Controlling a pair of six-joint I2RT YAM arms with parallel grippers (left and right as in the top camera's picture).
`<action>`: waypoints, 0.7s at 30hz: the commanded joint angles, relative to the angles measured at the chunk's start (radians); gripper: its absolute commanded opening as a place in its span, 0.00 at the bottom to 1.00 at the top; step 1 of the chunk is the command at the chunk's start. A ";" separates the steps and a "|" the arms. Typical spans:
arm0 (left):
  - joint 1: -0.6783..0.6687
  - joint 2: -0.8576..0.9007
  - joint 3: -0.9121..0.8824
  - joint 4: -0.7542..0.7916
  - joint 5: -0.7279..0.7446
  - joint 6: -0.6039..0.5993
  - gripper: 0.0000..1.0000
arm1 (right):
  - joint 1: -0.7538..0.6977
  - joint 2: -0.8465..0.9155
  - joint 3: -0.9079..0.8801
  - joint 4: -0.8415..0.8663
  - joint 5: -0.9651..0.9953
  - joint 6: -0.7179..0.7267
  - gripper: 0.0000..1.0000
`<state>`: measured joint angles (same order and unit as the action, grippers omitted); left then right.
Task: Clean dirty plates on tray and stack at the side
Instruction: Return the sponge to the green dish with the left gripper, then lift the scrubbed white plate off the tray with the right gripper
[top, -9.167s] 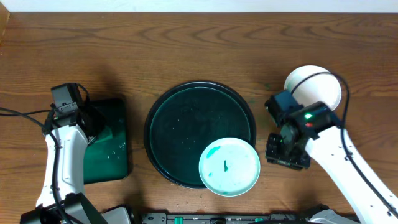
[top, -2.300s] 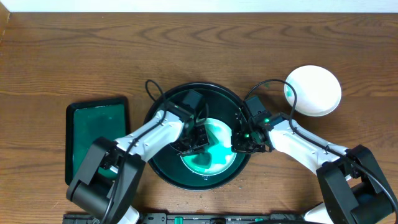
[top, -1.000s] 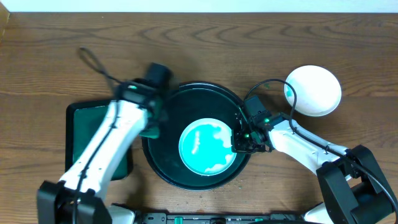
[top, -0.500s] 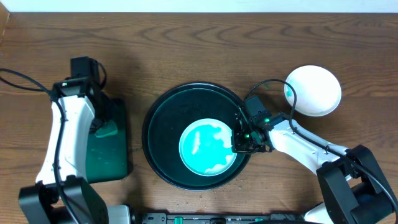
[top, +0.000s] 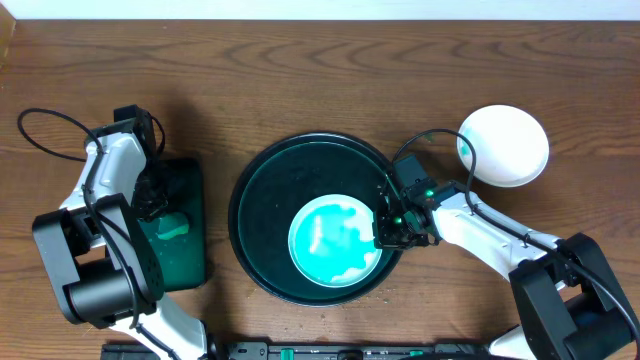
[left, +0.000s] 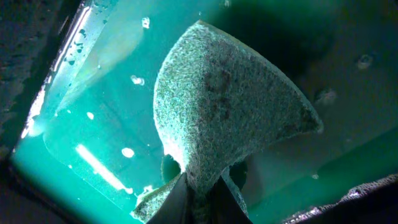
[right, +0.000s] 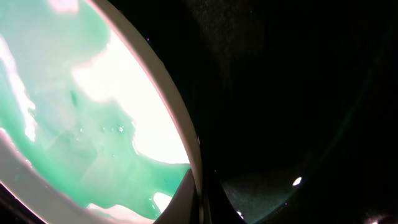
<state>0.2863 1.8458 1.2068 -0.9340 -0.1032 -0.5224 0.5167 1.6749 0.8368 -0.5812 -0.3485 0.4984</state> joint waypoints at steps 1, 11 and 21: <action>0.005 -0.003 0.020 -0.002 -0.002 0.006 0.16 | 0.014 0.012 0.000 -0.013 0.000 -0.035 0.01; 0.006 -0.002 0.012 0.017 -0.002 0.006 0.11 | 0.014 0.012 0.022 -0.051 0.000 -0.068 0.01; 0.006 0.036 -0.005 0.031 -0.001 0.006 0.27 | 0.021 0.012 0.227 -0.210 0.080 -0.188 0.01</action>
<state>0.2863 1.8580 1.2064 -0.9009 -0.1040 -0.5171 0.5175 1.6913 0.9848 -0.7738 -0.3180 0.3763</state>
